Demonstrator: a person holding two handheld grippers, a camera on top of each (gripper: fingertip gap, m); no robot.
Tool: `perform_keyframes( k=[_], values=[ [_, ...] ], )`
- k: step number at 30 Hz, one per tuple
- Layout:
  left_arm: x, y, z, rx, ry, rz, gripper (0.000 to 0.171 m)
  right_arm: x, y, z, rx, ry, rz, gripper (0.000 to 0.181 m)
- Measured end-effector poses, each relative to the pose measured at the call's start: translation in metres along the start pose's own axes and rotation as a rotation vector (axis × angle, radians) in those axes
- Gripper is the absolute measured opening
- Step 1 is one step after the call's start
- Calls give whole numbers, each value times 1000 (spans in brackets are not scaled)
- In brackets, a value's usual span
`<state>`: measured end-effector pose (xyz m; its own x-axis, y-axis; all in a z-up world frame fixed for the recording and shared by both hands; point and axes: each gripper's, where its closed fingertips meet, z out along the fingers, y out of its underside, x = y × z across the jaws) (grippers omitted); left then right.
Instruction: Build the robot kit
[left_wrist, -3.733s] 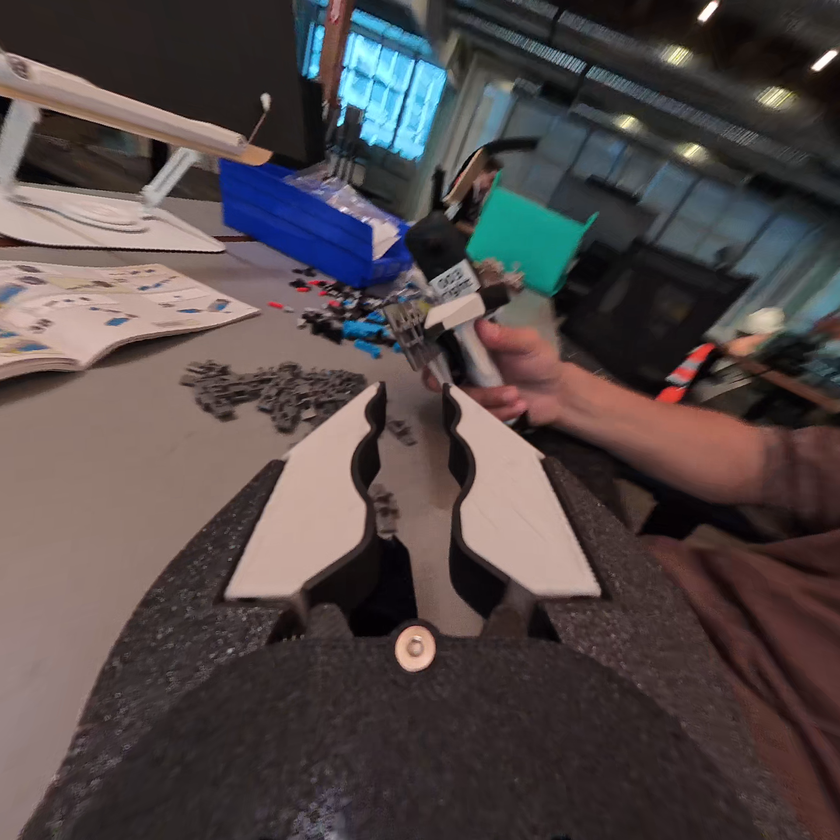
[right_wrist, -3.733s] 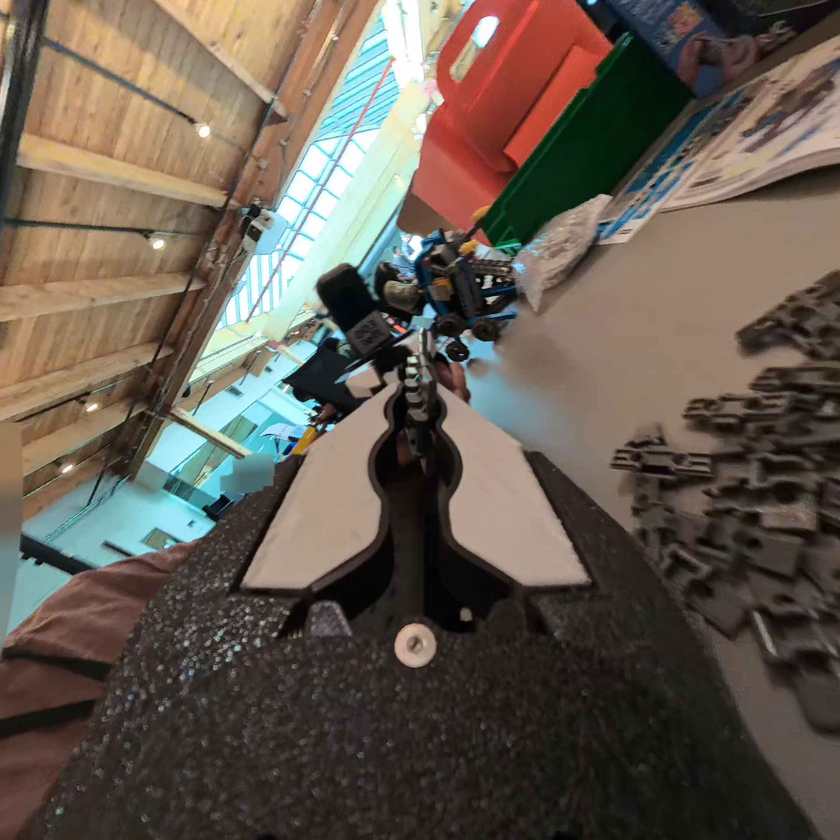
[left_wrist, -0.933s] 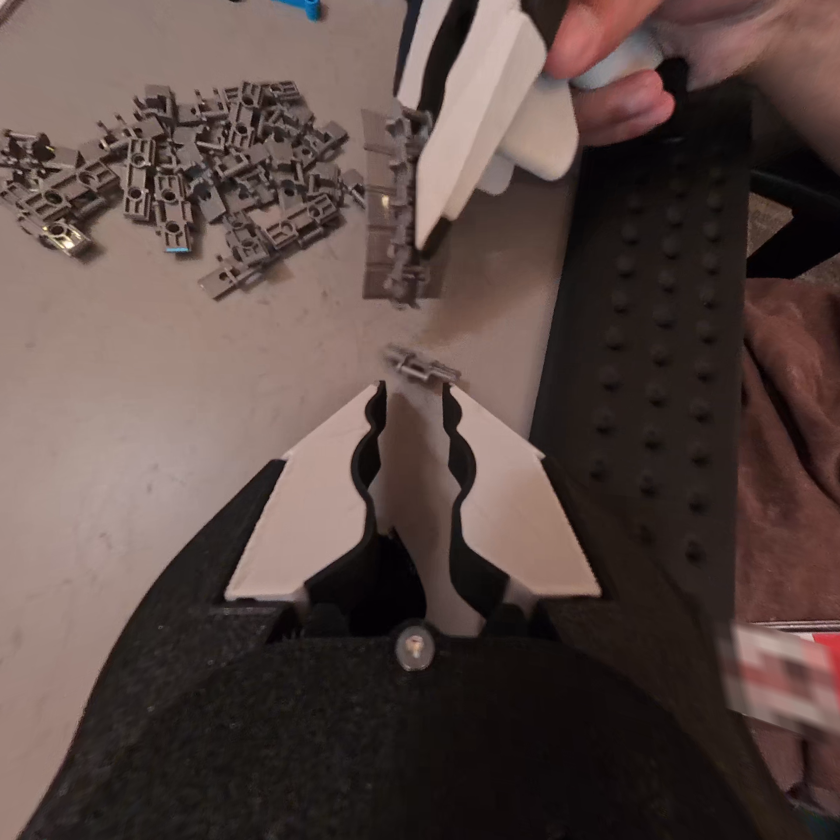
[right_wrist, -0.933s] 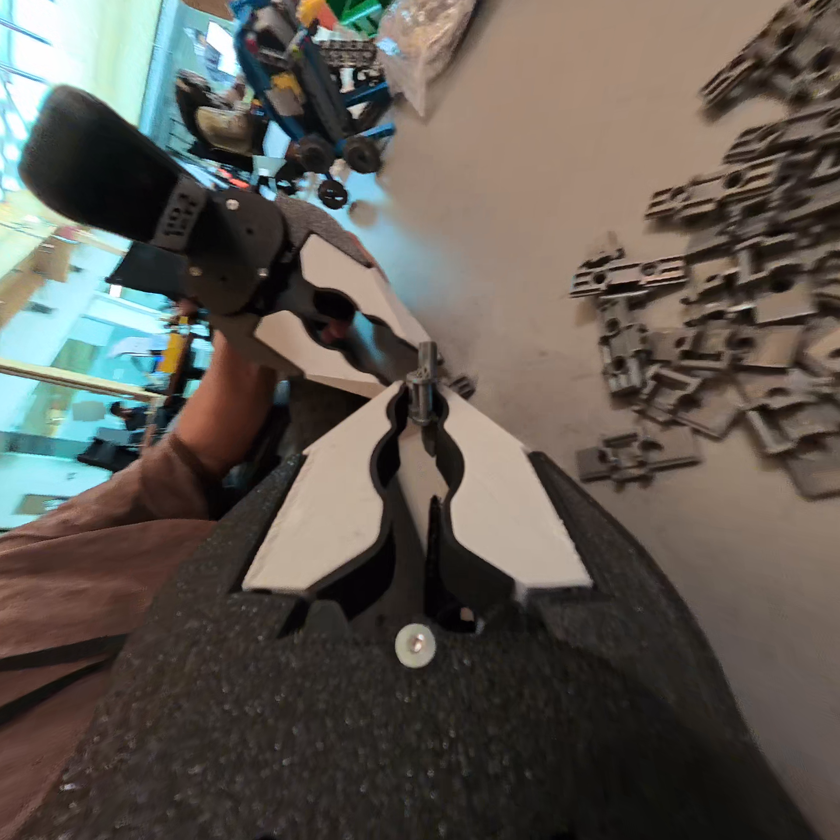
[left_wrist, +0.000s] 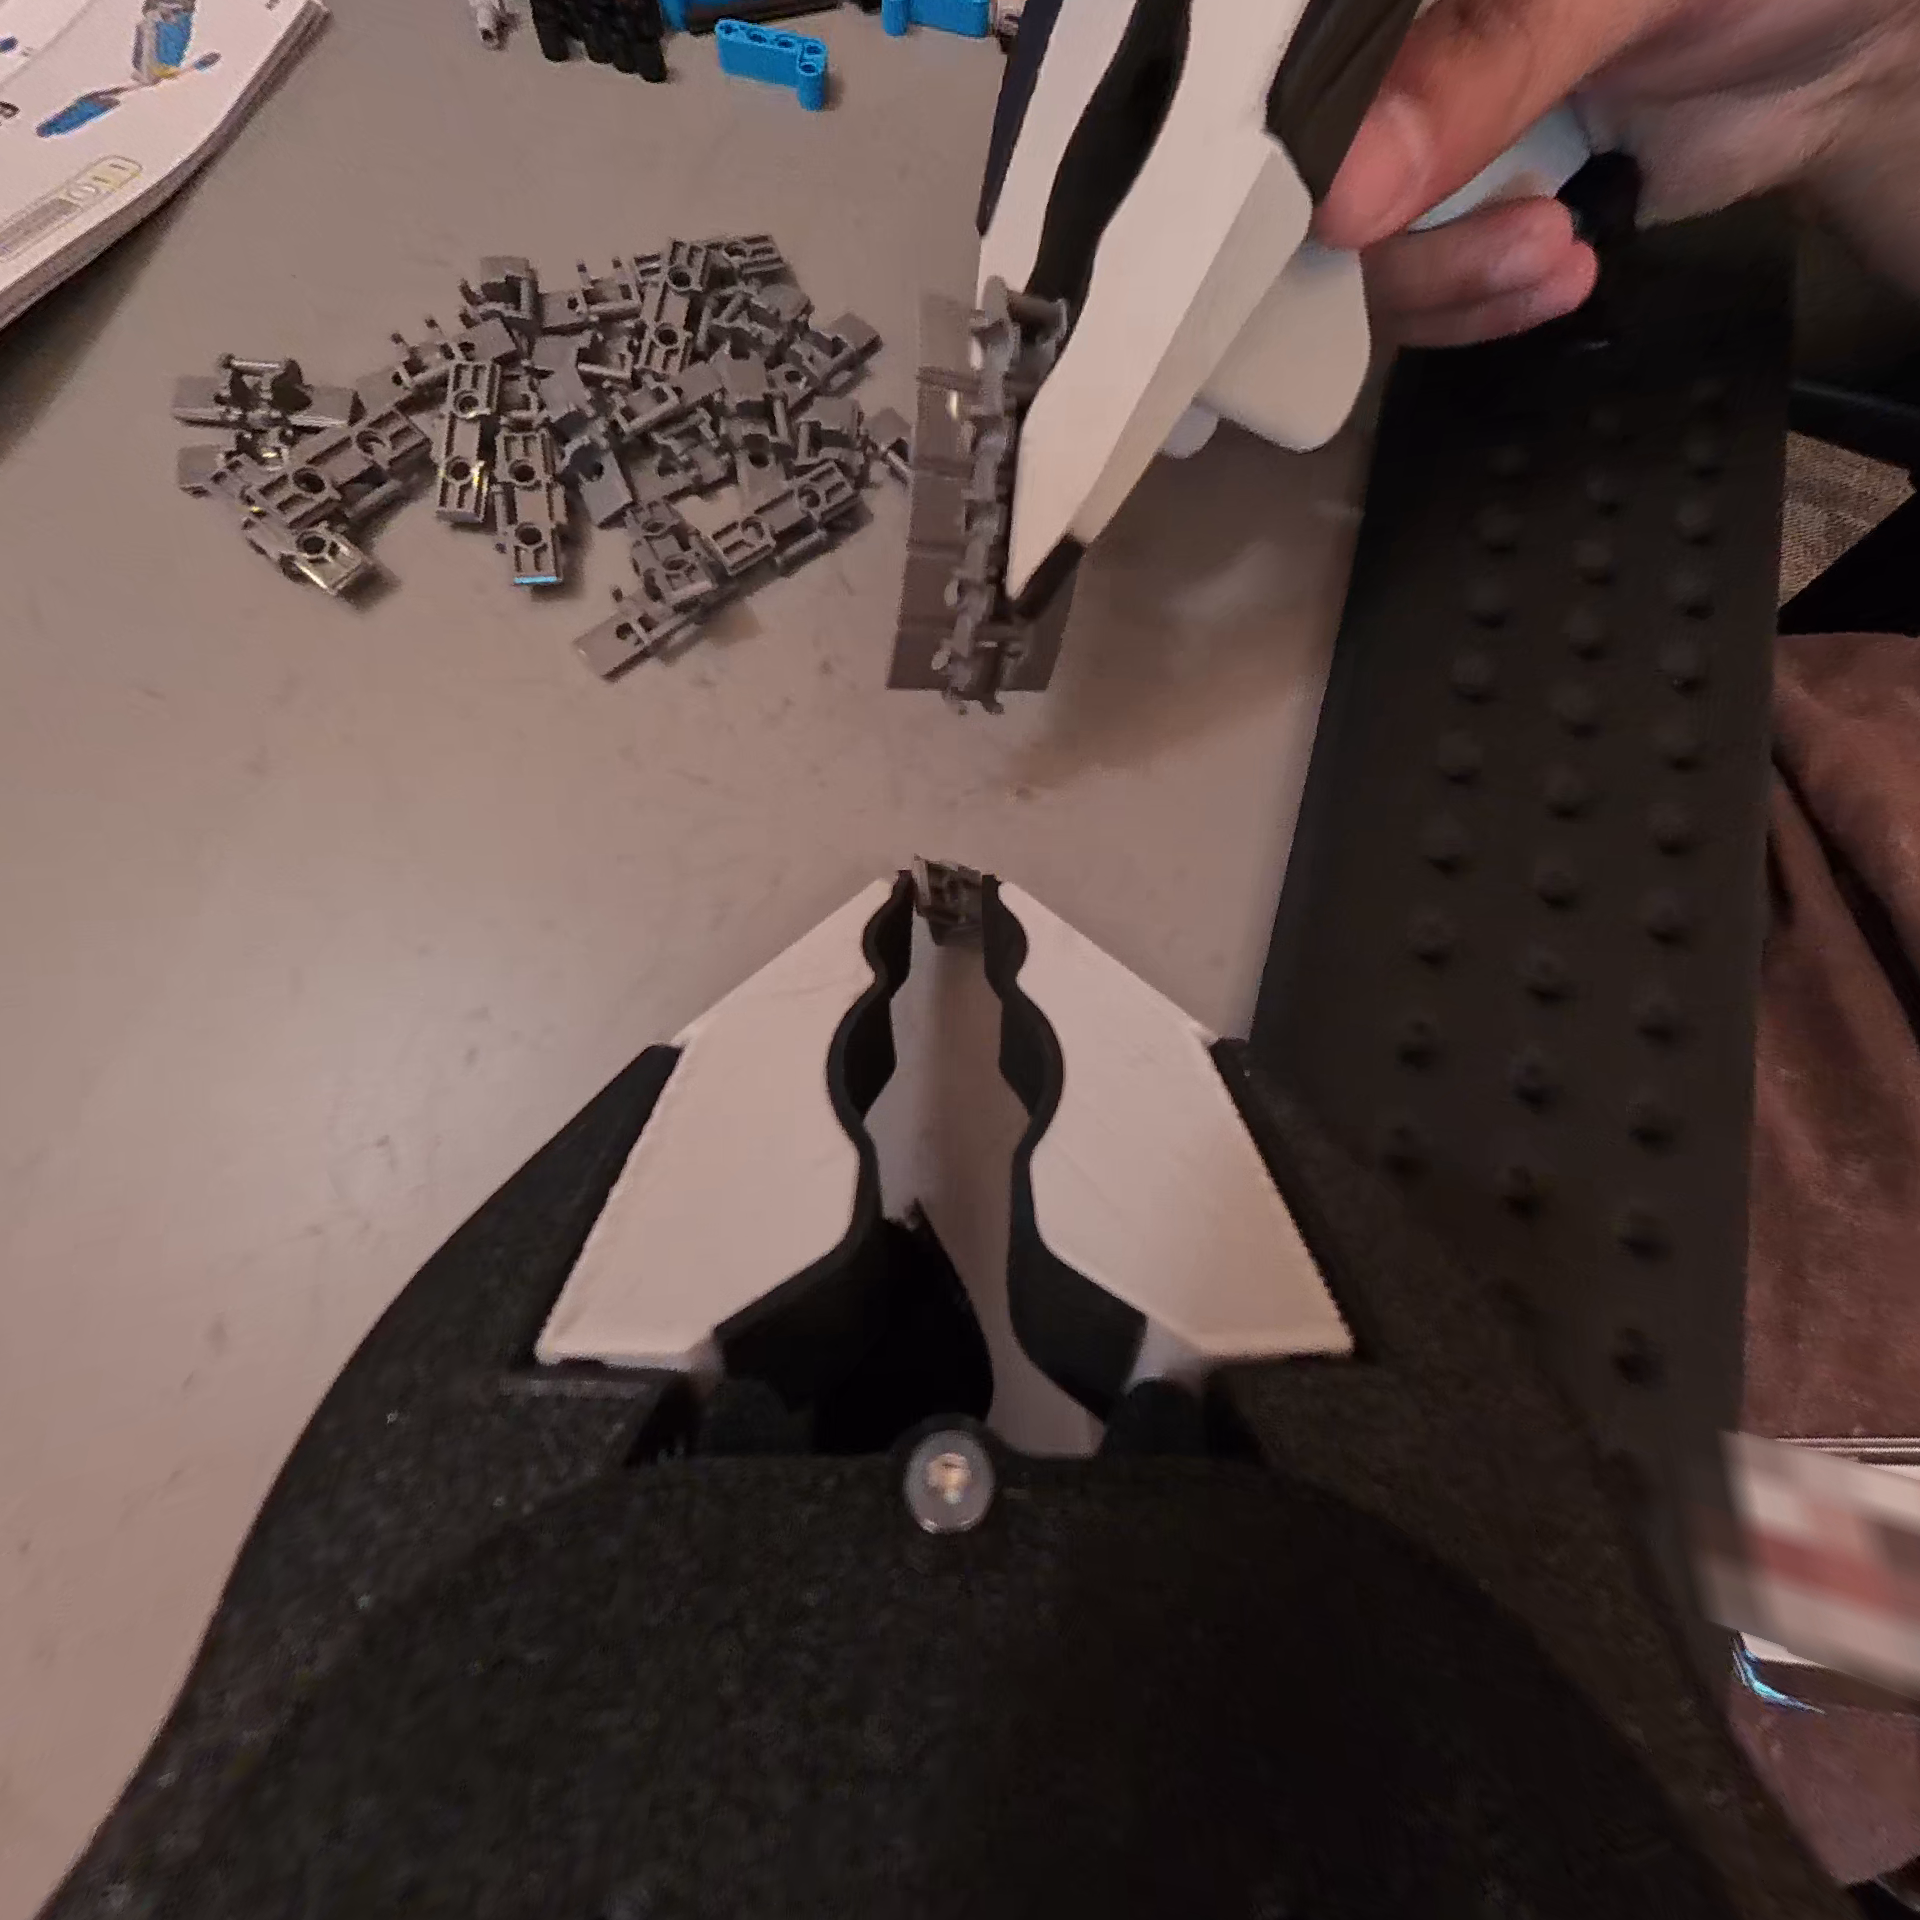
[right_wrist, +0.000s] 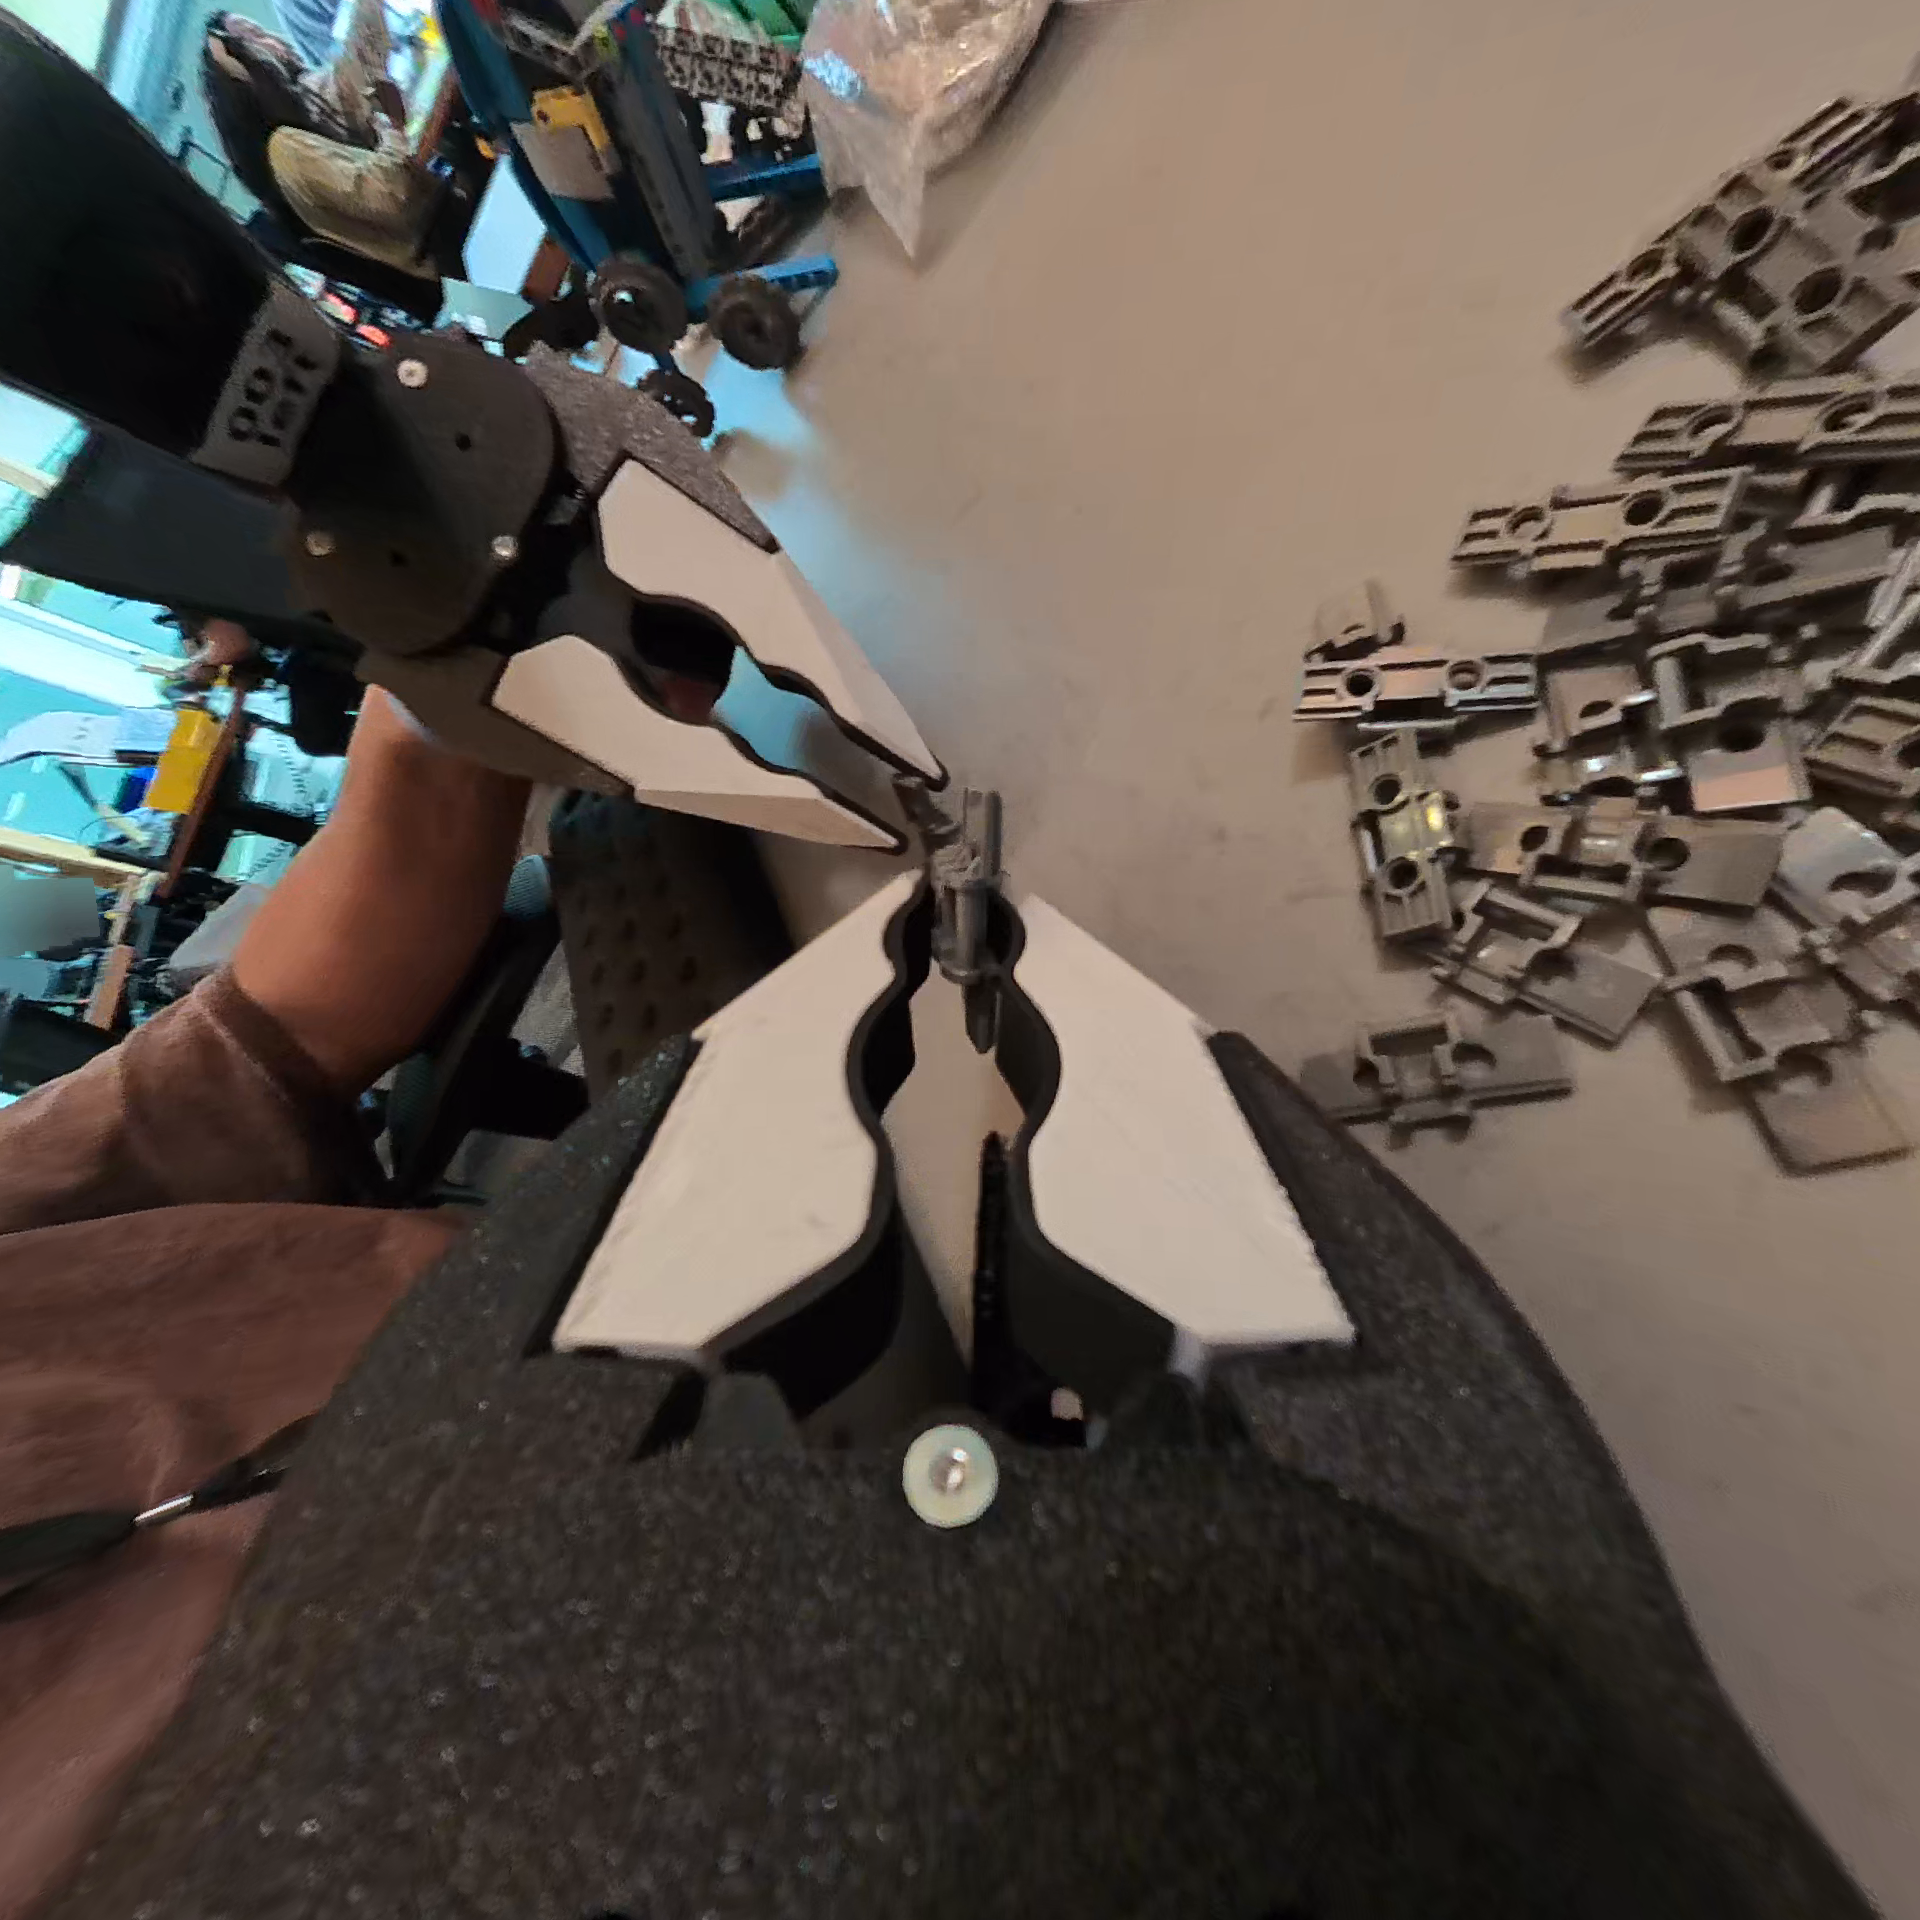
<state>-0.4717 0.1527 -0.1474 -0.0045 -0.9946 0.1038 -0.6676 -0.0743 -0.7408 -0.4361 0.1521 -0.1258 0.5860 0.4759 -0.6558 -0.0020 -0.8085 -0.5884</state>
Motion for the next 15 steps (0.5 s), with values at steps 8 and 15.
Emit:
perform_keyframes(
  k=[8,15],
  values=[
    [8,1,5,-9,36,23,10,5,20,19,-105,67,-64,8],
    [-20,-29,-29,115,-276,269,2,11,-1,6,16,97,-73,8]
  ],
)
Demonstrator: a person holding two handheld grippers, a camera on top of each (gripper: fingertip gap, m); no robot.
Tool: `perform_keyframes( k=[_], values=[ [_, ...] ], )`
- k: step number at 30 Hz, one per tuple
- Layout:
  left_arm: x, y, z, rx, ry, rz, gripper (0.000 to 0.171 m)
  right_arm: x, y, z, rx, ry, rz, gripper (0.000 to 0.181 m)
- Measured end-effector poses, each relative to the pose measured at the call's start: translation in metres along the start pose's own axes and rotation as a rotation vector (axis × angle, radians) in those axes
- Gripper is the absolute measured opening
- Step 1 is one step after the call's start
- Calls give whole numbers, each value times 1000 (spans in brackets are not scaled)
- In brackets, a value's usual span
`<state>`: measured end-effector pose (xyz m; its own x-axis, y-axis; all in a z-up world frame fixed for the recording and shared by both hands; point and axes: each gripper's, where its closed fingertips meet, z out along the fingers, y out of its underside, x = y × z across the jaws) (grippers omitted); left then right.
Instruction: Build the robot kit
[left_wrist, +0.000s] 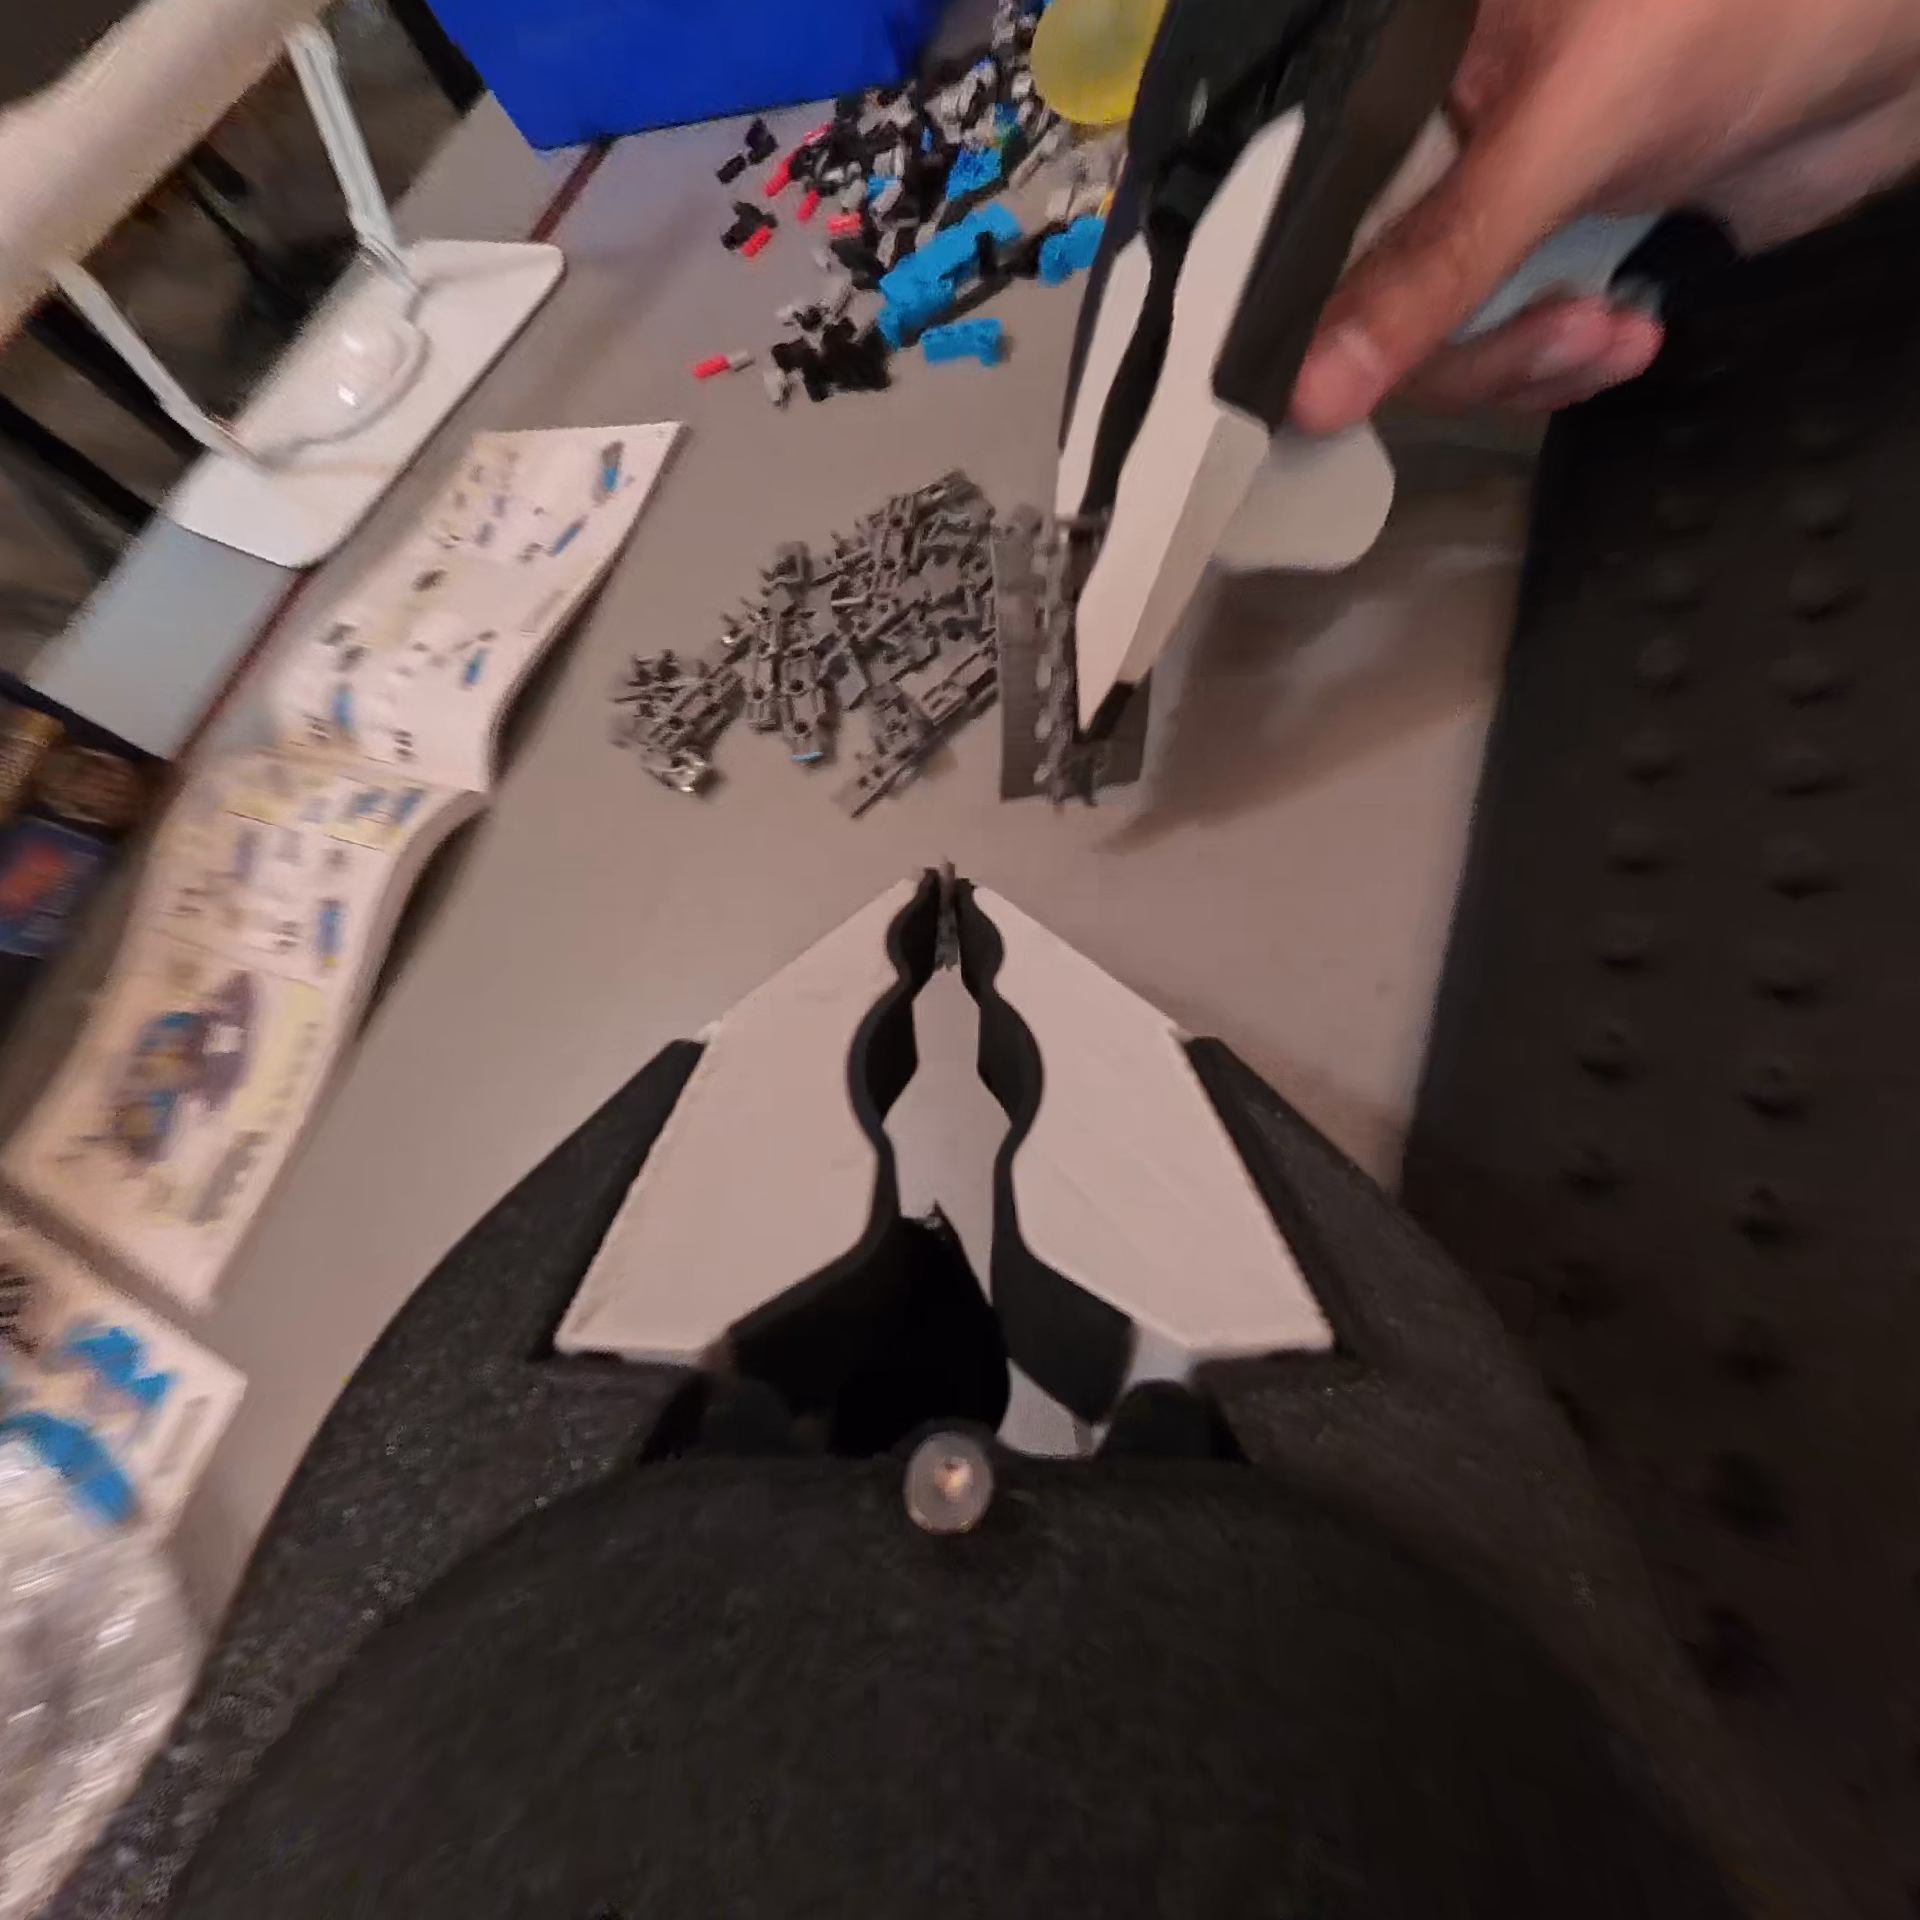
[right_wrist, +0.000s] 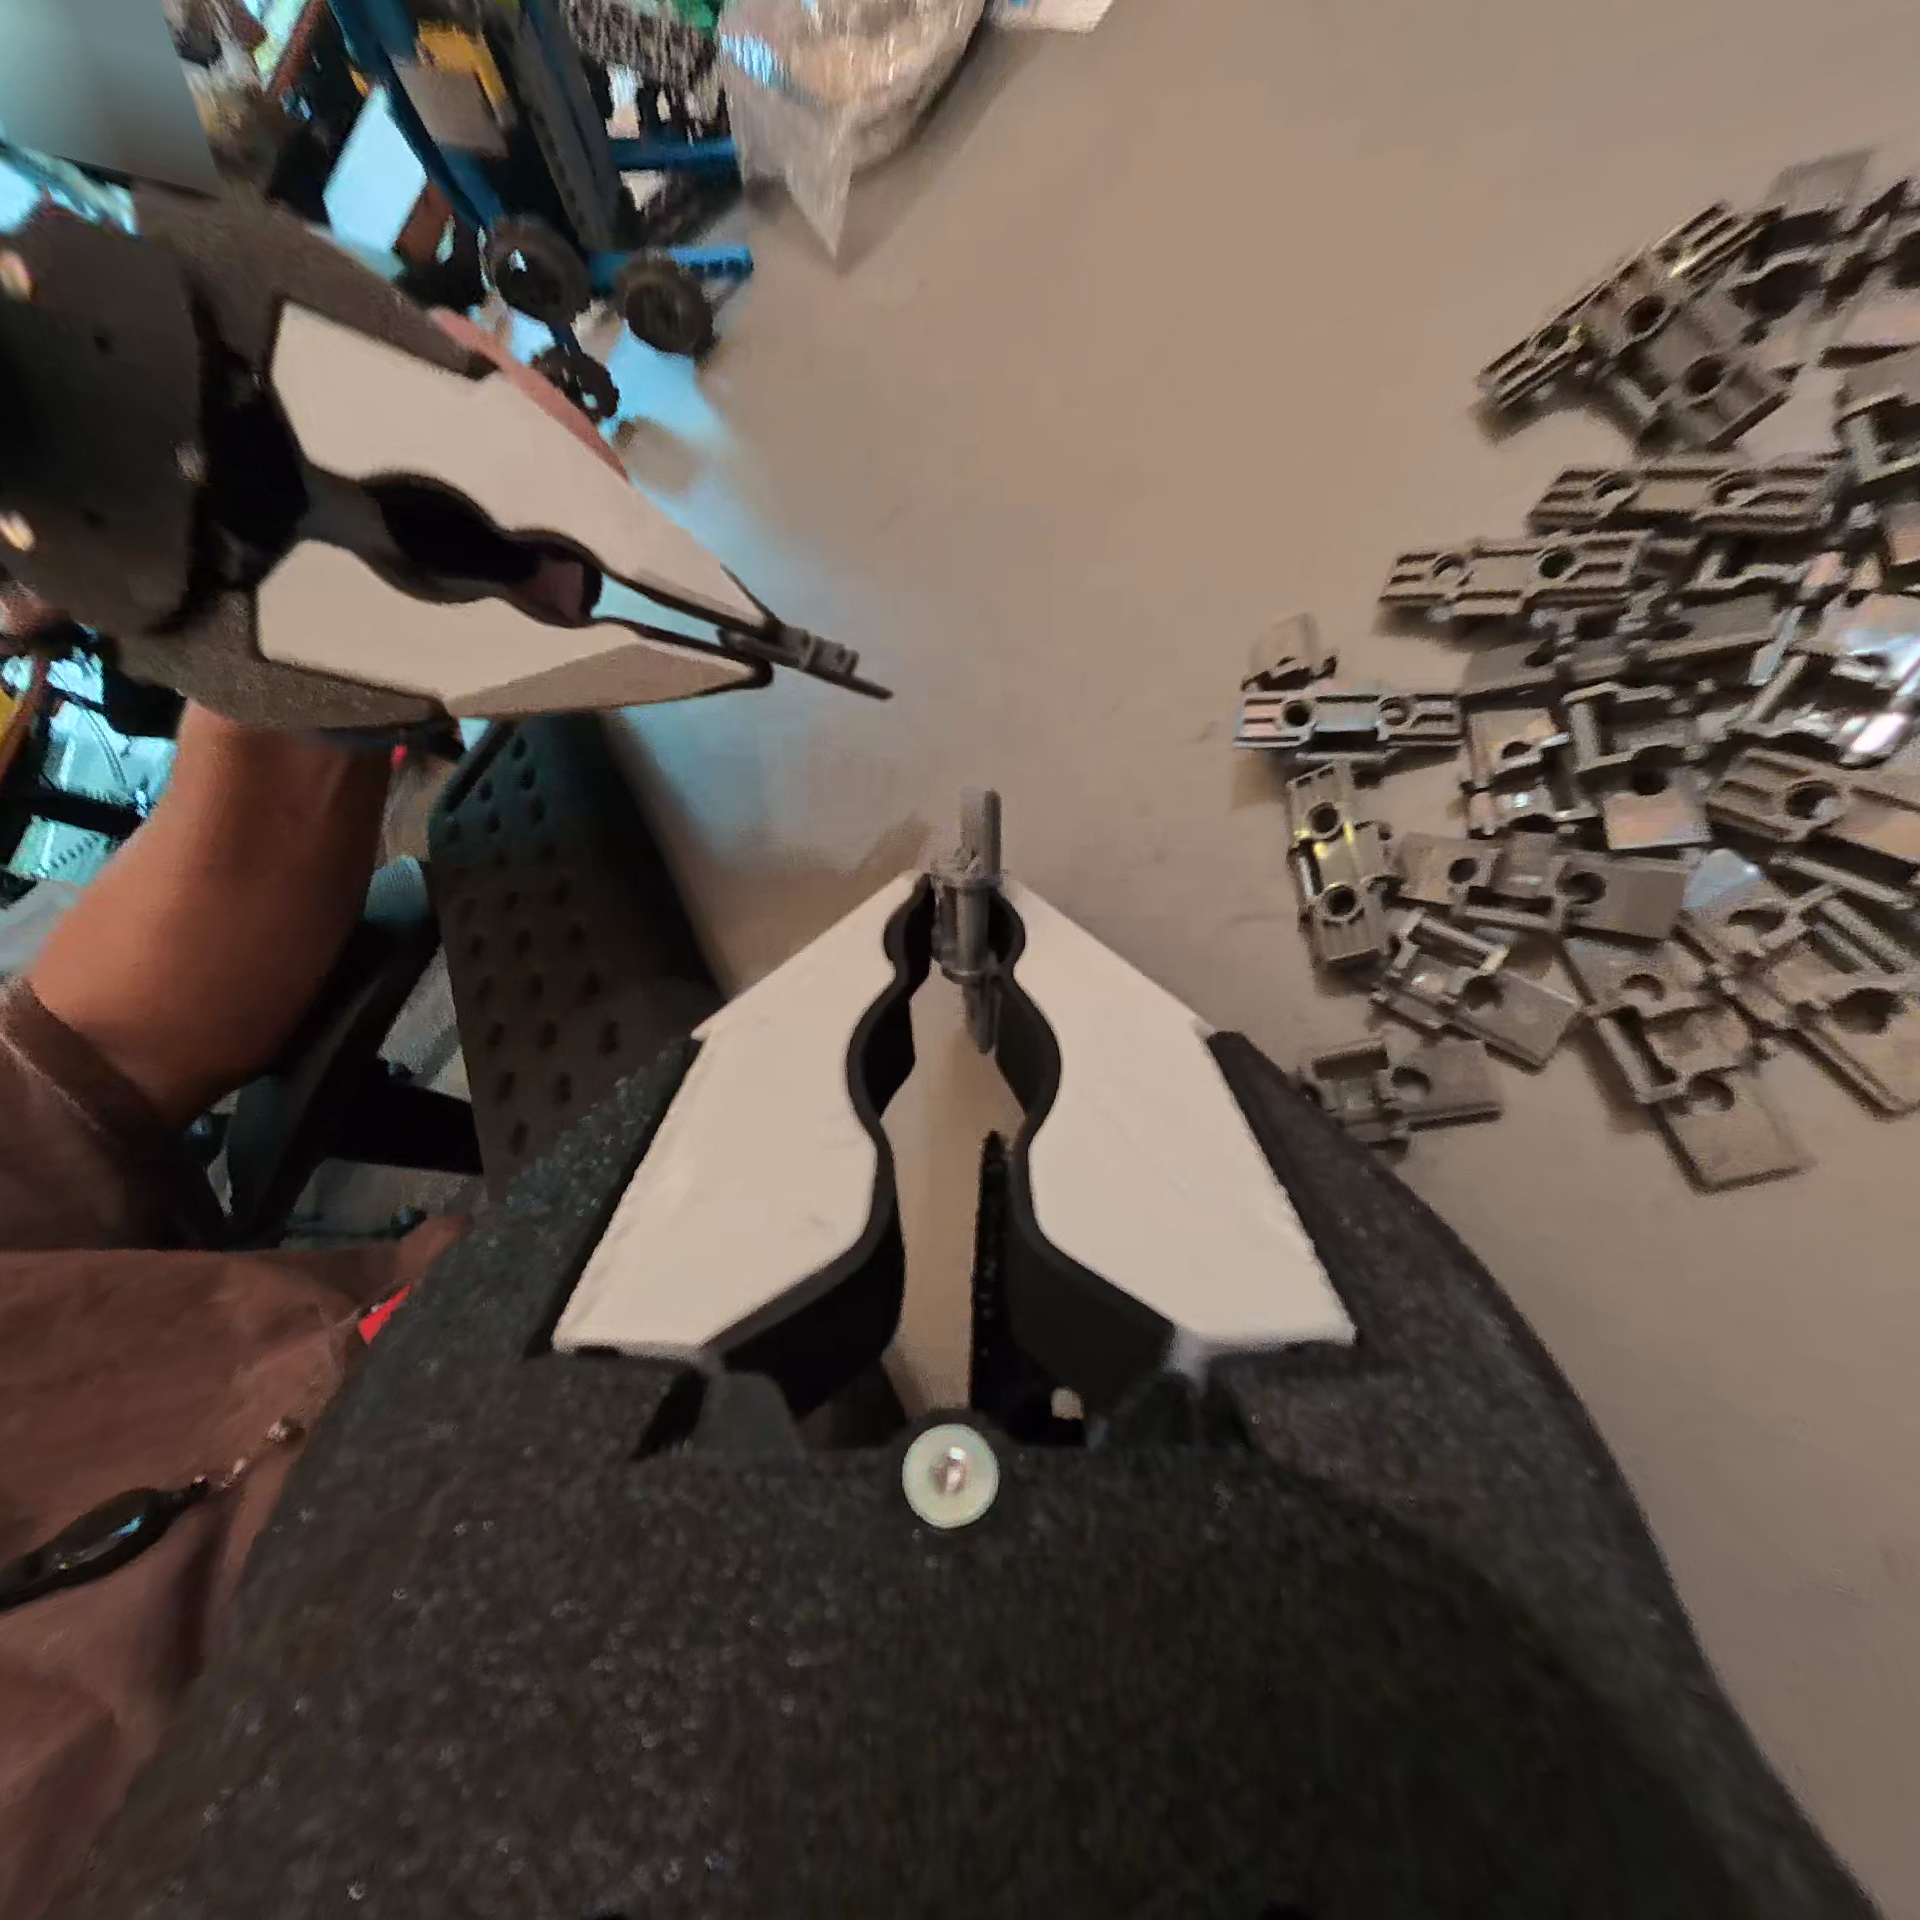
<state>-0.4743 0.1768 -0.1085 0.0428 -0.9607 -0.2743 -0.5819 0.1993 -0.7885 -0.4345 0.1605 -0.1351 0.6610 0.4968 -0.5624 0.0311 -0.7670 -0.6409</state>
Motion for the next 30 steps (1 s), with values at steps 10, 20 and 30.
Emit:
perform_keyframes(
  k=[10,20,30],
  values=[
    [40,2,2,3,410,-404,18,1,6,6,-29,16,-37,8],
    [37,28,12,-72,339,-294,22,-21,20,-7,-162,-91,-58,8],
    [59,39,23,-164,375,-224,18,-23,44,14,-260,-98,-5,8]
  ],
)
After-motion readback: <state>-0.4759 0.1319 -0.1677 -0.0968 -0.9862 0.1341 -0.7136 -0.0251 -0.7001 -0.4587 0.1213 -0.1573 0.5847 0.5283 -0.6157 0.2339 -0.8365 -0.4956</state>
